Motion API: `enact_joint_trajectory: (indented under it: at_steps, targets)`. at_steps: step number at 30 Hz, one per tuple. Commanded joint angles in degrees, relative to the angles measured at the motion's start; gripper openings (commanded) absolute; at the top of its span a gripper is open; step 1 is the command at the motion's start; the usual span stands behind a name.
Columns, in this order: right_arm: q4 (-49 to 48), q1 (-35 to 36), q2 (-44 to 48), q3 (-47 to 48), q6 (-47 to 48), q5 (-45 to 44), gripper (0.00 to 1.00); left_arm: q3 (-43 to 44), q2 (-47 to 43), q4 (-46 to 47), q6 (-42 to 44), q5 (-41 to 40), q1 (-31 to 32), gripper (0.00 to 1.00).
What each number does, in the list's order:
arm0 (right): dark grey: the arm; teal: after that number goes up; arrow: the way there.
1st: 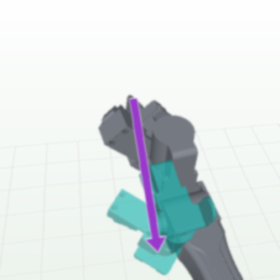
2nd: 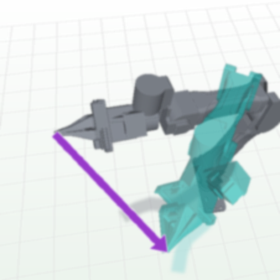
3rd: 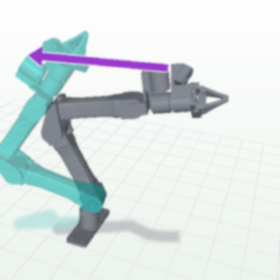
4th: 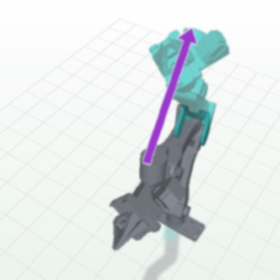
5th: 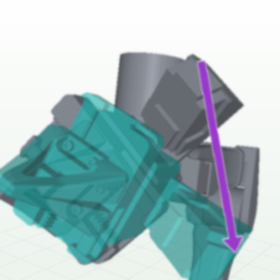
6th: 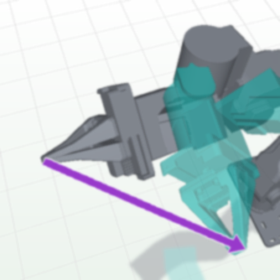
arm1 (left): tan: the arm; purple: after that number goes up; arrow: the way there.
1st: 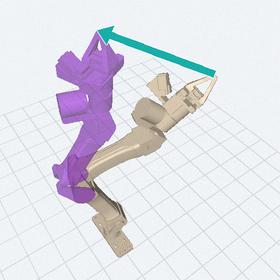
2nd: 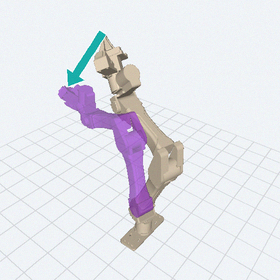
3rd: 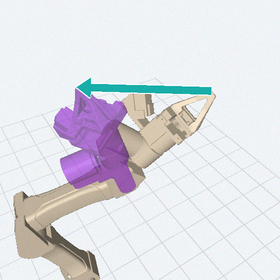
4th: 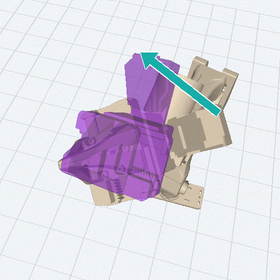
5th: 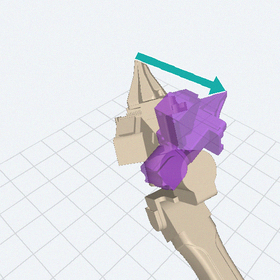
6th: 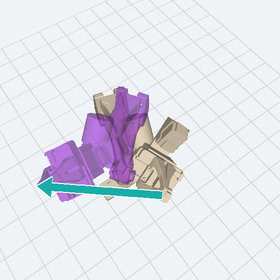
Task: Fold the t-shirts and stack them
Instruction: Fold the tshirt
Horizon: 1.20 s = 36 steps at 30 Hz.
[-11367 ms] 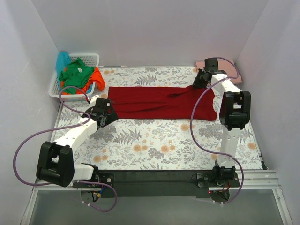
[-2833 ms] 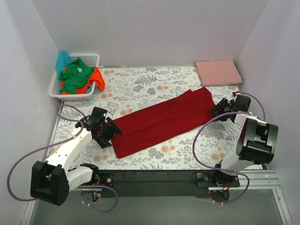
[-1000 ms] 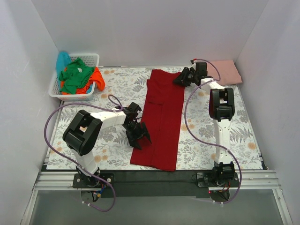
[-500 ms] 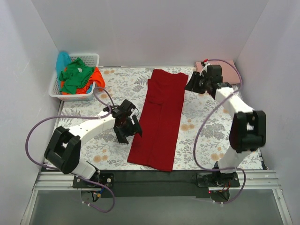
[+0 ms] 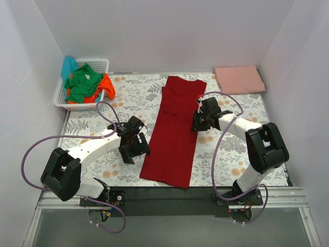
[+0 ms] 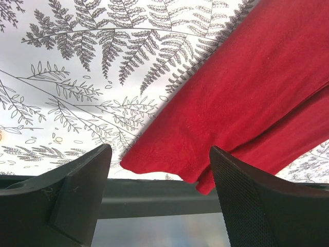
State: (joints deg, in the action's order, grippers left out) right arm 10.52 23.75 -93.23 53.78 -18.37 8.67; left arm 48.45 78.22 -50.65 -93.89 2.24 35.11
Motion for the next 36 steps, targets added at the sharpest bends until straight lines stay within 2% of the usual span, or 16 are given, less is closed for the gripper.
enact_joint_trajectory:
  at_steps: [1, 5, 14, 16, 19, 22, 27, 32, 36]
  targets:
    - [-4.1, -0.1, -4.6, 5.4, 3.2, -3.0, 0.29, -0.4, -1.3, 1.0, -1.3, -1.5, 0.0, 0.76]
    - [-4.2, -0.5, -12.3, 10.6, 5.3, -5.7, 0.28, -0.5, -0.5, 2.0, -2.1, -1.5, 0.1, 0.76]
    - [-1.7, -3.4, -22.9, 24.0, 7.4, -7.5, 0.29, 0.3, 2.9, 3.1, -2.5, -2.9, 0.0, 0.76]
    - [1.0, -3.5, -23.6, 25.8, 7.8, -7.9, 0.3, 0.2, 3.4, 3.4, -2.4, -2.4, 0.1, 0.76]
    - [1.6, -3.6, -21.9, 23.7, 7.6, -8.0, 0.31, -0.4, 3.8, 4.4, -2.4, -0.7, 0.0, 0.76]
    - [2.6, -3.6, -18.8, 19.8, 7.5, -8.4, 0.32, -0.6, 4.2, 5.2, -2.2, 0.5, 0.1, 0.76]
    - [3.8, -2.9, -5.1, 9.9, 5.4, -5.8, 0.44, -0.5, 4.2, 5.2, -2.0, 1.9, 1.0, 0.76]
    - [12.3, -1.1, 8.5, 0.6, 0.5, -8.1, 0.51, -0.5, 4.6, 4.5, -1.7, 2.7, 2.6, 0.76]
    - [17.9, 3.7, 17.3, -8.9, -3.7, -6.5, 0.54, -0.9, 5.1, 3.8, -1.6, 2.9, 4.3, 0.76]
